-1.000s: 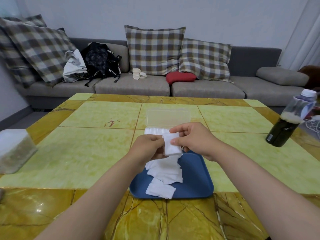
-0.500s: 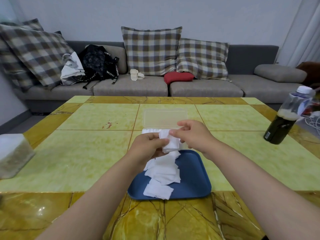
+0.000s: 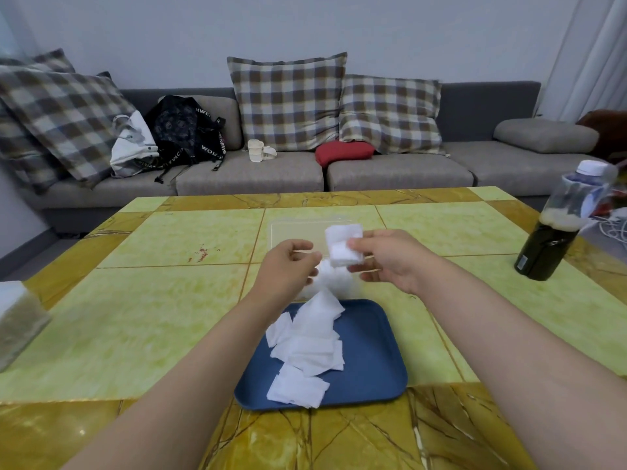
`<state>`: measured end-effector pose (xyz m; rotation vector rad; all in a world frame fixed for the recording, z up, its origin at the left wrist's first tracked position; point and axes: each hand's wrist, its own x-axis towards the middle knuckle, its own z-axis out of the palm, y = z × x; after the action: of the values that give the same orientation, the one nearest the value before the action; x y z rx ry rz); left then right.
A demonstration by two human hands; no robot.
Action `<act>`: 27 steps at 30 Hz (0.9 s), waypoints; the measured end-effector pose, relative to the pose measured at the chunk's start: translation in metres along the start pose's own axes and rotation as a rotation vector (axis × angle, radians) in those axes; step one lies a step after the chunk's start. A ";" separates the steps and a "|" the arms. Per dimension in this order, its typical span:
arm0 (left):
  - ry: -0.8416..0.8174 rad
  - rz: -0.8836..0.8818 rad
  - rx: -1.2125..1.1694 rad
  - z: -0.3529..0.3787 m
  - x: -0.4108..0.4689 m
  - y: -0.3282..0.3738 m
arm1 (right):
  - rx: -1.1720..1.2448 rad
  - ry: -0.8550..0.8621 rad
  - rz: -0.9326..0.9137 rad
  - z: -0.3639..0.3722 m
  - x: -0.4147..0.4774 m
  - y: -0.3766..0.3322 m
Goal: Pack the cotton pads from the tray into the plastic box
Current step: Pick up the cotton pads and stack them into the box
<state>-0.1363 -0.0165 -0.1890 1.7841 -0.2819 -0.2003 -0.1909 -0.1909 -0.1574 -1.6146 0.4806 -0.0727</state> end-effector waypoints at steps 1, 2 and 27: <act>0.033 0.085 0.145 0.001 0.007 0.000 | 0.012 0.061 -0.005 -0.005 0.006 -0.002; 0.039 0.166 0.281 0.003 0.015 0.000 | 0.019 0.116 -0.006 -0.011 0.012 -0.003; -0.144 0.229 0.945 0.049 0.073 -0.015 | -0.460 0.218 0.125 0.008 0.067 0.021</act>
<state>-0.0793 -0.0802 -0.2138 2.6450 -0.7716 -0.0200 -0.1334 -0.2074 -0.1942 -2.0326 0.8098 -0.0453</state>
